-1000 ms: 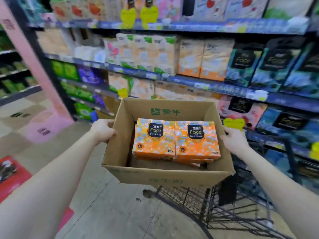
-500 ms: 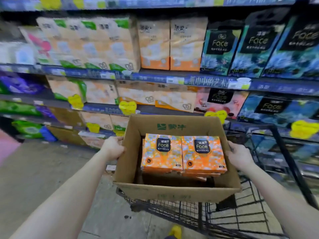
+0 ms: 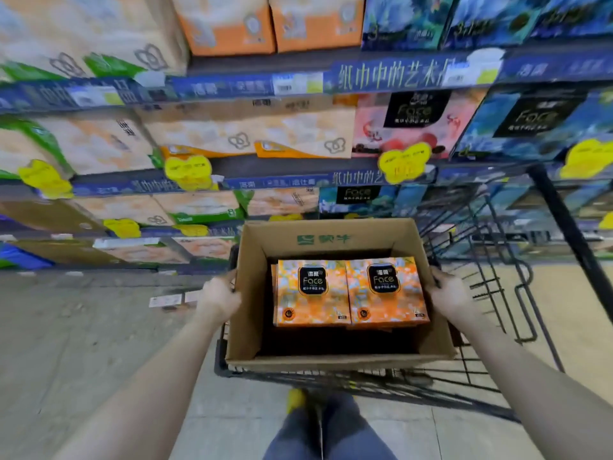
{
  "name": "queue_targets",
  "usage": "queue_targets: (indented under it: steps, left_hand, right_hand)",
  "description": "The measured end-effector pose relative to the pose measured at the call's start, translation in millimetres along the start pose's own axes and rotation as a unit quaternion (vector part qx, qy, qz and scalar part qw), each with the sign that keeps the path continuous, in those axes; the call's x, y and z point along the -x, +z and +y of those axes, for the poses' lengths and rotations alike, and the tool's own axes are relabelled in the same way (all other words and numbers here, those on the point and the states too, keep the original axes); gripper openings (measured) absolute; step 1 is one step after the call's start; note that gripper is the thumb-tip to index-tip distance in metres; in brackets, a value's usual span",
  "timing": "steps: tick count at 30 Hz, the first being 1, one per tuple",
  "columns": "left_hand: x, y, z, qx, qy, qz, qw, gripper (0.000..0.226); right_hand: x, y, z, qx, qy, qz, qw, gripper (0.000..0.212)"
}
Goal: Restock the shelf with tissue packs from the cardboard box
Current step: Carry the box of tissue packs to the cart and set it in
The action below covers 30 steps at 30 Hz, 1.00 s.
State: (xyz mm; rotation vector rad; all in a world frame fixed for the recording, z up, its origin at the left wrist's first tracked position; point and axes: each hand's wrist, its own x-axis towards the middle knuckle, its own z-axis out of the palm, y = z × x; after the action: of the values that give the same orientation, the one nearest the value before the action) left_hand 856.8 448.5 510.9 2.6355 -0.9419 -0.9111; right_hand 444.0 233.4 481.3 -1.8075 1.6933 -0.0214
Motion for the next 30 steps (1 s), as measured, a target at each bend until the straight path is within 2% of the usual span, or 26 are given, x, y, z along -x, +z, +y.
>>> queue_targets:
  steps: [6,10,14,22,26,30]
  left_hand:
    - [-30.8,33.1,-5.5,-0.012,-0.008,-0.009,1.0,0.06]
    - [-39.1,60.7,-5.7,-0.086,-0.018,-0.029,0.996,0.06]
    - [-52.4,90.2,-15.9,-0.051,-0.041,-0.025,0.998,0.062]
    - [-63.3,124.7,-30.6,-0.011,-0.074,-0.013,0.997,0.061]
    - [-61.3,134.3,-29.2,0.0,-0.101,-0.002,0.995,0.062]
    - [-59.8,138.1,-28.5,0.015,-0.112,0.011,0.994,0.058]
  right_hand:
    - [-20.5,43.0,20.6,-0.032,0.027,0.023,0.999,0.036]
    - [-40.8,69.8,34.2,0.005,0.05,0.02,0.999,0.038]
    - [-57.3,93.8,53.3,0.007,0.043,0.005,0.999,0.034]
    - [-51.4,133.8,84.9,-0.034,0.097,-0.035,0.994,0.04]
    - [-48.5,139.3,89.5,-0.065,0.125,-0.043,0.989,0.047]
    - [-49.0,133.6,90.8,-0.053,0.134,-0.087,0.986,0.048]
